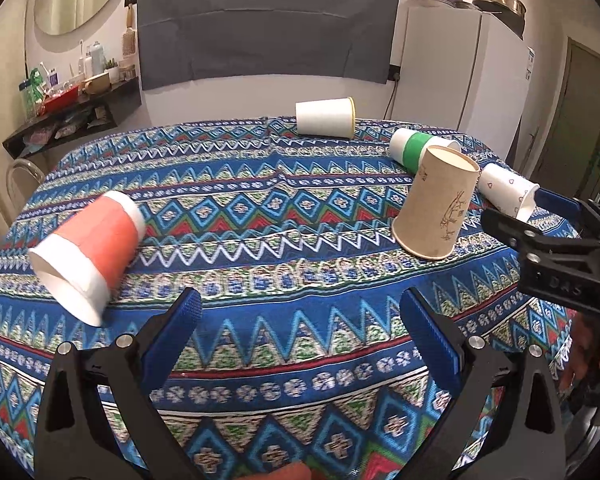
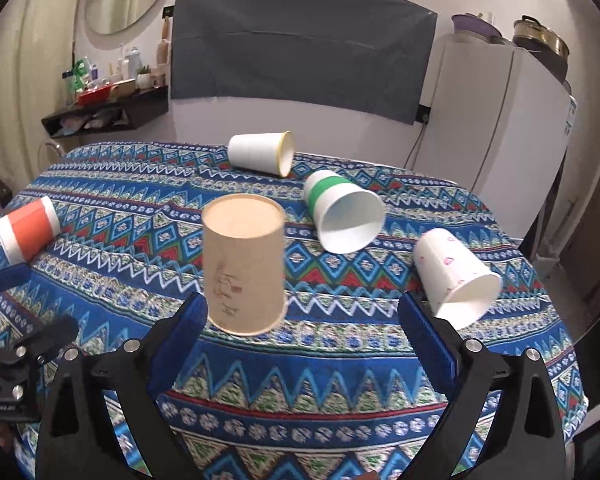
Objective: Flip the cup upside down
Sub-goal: 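Open the right tool and withdraw it from the tan cup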
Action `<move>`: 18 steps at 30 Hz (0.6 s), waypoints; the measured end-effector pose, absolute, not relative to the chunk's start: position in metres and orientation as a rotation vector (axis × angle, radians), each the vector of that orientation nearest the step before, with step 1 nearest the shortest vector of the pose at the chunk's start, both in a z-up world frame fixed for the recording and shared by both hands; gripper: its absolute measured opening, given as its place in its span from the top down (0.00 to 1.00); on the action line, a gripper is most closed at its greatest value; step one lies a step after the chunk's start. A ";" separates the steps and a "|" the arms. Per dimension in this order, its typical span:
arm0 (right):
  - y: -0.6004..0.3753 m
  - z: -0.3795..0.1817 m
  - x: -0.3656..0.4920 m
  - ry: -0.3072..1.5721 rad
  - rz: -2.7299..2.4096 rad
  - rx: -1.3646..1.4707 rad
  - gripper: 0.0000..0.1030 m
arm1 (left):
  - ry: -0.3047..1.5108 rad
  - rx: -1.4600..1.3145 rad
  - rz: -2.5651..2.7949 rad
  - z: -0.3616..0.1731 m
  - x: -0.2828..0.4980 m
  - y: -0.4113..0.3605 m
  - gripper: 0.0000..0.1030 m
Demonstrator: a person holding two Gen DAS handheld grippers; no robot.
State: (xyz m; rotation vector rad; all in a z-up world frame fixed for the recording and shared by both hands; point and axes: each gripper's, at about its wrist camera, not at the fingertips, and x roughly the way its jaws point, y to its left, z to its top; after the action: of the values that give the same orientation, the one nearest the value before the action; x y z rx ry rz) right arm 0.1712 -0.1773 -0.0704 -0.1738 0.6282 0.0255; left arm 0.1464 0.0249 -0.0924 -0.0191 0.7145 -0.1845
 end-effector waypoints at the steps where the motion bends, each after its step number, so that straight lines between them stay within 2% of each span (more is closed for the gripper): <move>1: -0.182 -0.070 0.169 0.626 0.022 -0.175 0.10 | 0.719 -0.026 -0.184 -0.094 0.148 0.022 0.06; 18: -0.236 -0.099 0.166 0.637 0.122 -0.030 0.09 | 0.679 0.003 -0.150 -0.097 0.135 -0.017 0.06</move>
State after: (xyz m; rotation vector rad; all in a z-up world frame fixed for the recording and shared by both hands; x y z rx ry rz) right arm 0.1665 -0.2359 -0.0989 -0.0300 0.6369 0.1223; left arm 0.1349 -0.0168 -0.0970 0.0031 0.6794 -0.1504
